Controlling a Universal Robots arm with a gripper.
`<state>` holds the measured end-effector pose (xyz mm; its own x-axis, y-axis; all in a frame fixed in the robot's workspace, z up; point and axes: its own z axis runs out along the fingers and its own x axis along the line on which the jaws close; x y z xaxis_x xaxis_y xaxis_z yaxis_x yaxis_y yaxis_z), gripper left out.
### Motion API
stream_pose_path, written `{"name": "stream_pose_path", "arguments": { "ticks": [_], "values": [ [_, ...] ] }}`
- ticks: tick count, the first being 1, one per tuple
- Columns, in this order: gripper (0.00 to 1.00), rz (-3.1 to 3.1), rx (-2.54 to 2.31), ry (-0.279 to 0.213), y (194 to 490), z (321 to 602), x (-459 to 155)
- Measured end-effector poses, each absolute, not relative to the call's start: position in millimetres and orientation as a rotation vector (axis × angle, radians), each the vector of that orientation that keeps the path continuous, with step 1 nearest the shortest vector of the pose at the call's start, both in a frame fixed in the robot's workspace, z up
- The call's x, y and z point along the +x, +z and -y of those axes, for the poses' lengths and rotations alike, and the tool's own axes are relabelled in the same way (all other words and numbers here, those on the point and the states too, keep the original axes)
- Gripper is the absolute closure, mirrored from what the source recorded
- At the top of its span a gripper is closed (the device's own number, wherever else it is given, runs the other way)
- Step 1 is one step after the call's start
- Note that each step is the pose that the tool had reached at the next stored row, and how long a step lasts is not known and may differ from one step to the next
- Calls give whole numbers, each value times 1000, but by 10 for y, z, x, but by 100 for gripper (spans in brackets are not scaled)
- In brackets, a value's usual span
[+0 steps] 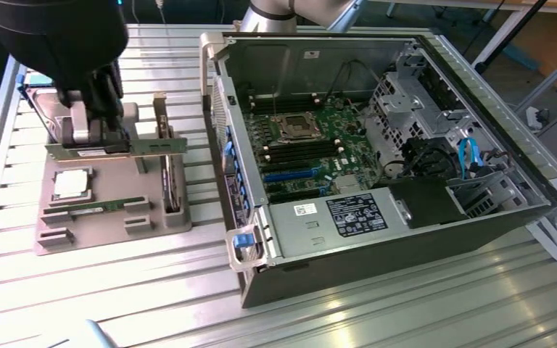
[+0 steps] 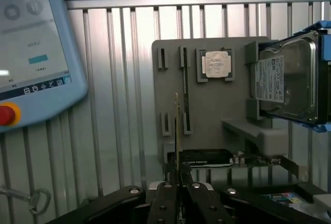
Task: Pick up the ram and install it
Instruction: 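Pick up the ram and move it above insertion slot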
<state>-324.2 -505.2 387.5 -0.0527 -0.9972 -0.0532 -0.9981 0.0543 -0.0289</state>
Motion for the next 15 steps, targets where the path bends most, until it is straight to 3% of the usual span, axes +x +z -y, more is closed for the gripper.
{"name": "stream_pose_path", "arguments": {
  "ticks": [15],
  "values": [
    [87, -2240, -2123, 29, 3862, 5052, -2350]
  ]
}}
